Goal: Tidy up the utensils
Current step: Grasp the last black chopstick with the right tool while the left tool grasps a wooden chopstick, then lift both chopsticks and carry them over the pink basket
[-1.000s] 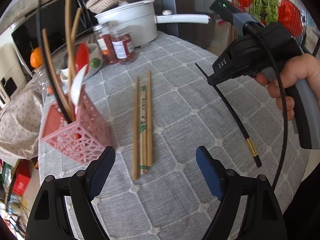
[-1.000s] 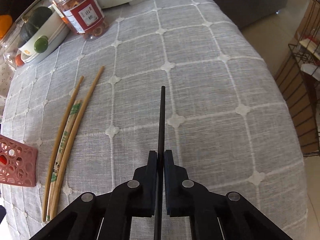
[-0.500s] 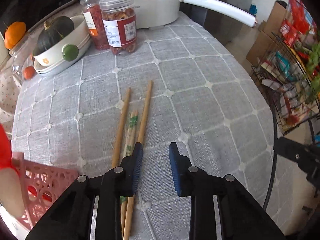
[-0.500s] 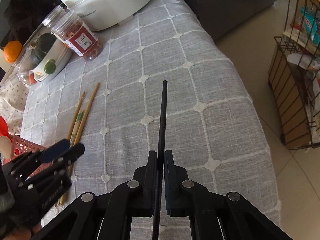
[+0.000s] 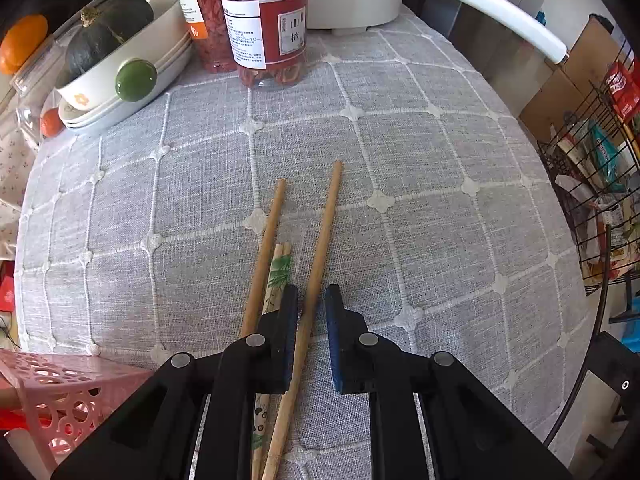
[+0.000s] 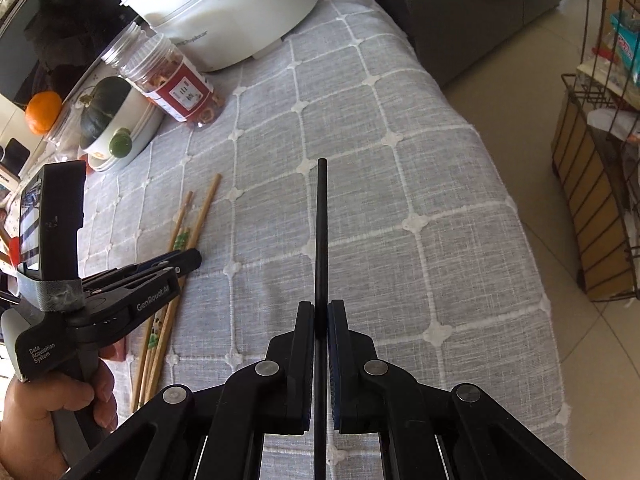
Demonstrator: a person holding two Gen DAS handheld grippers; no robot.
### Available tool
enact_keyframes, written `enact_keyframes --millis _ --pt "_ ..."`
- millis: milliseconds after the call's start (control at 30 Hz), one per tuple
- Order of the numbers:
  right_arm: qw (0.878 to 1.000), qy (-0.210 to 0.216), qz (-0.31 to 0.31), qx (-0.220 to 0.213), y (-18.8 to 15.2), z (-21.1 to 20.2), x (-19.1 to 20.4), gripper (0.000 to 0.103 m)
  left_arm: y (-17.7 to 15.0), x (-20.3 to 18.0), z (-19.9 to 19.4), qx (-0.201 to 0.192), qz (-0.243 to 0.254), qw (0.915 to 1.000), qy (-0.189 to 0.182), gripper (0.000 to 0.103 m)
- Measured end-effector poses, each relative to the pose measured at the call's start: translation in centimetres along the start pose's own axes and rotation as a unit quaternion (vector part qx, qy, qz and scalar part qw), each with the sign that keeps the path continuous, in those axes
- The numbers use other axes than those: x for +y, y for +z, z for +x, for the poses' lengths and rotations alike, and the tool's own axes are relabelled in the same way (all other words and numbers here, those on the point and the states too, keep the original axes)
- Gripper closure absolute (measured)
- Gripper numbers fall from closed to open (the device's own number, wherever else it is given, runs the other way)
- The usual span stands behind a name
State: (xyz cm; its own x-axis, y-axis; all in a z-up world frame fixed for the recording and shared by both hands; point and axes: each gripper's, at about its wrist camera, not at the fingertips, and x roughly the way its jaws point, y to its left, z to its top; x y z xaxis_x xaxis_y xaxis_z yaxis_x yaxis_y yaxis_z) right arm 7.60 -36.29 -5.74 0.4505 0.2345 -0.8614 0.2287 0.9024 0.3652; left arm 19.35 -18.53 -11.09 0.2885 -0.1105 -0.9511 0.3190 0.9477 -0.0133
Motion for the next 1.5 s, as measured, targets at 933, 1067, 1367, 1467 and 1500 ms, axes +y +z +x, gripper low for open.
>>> enact_keyframes --millis 933,1067,1367,1467,1500 --pt "0.992 0.035 -0.078 -0.092 -2.9 -8.3 5.4 0.099 -12.6 2.2 -20.8 -0.229 0.076 0.9665 -0.087 0.097" --pt "0.987 0.038 -0.105 -0.119 -3.4 -9.9 7.4 0.099 -13.9 4.7 -24.5 -0.287 0.062 0.9515 -0.093 0.097" --pt "0.971 0.060 -0.157 -0.171 -3.1 -12.4 11.9 0.103 -14.0 11.5 -27.6 -0.401 -0.030 0.9127 -0.075 0.097" --pt "0.970 0.056 -0.165 -0.172 -2.7 -12.0 13.0 0.103 -13.9 13.6 -27.2 -0.383 -0.061 0.9160 -0.103 0.097" --pt "0.971 0.057 -0.161 -0.168 -2.4 -11.5 13.0 0.103 -14.0 13.9 -27.1 -0.379 -0.065 0.9166 -0.108 0.097"
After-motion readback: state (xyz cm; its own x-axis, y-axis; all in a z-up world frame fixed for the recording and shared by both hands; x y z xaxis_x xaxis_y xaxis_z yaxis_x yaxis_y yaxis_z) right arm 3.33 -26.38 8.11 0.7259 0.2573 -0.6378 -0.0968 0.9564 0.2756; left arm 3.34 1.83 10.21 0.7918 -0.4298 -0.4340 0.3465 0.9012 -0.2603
